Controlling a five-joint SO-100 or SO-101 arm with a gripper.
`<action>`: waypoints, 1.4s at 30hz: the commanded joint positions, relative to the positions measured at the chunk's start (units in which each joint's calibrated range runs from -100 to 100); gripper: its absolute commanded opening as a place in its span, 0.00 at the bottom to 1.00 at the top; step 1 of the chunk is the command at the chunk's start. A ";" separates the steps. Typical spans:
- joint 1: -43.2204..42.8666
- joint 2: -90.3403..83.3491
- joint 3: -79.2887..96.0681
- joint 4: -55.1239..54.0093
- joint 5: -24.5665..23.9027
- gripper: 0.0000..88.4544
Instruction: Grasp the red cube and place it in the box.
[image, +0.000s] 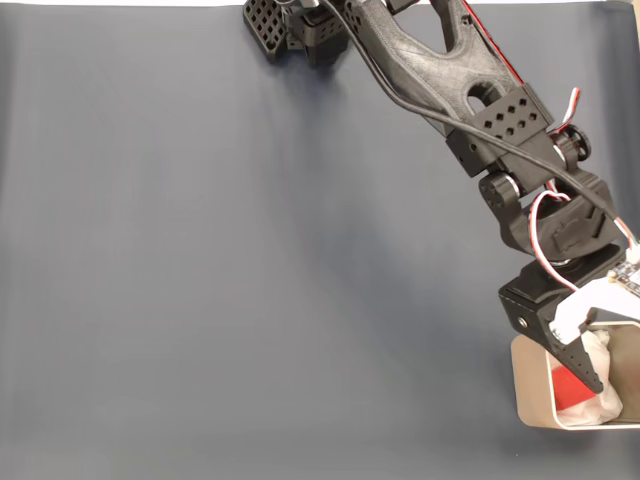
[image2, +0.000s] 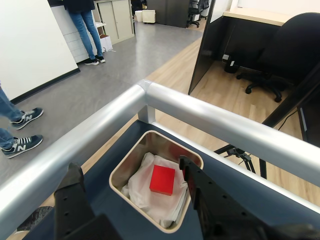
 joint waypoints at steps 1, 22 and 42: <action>-0.79 -1.65 -3.09 -0.31 -0.15 0.49; 11.36 -7.37 -2.18 0.27 -0.68 0.00; 24.78 -53.73 52.84 -1.37 -1.95 0.00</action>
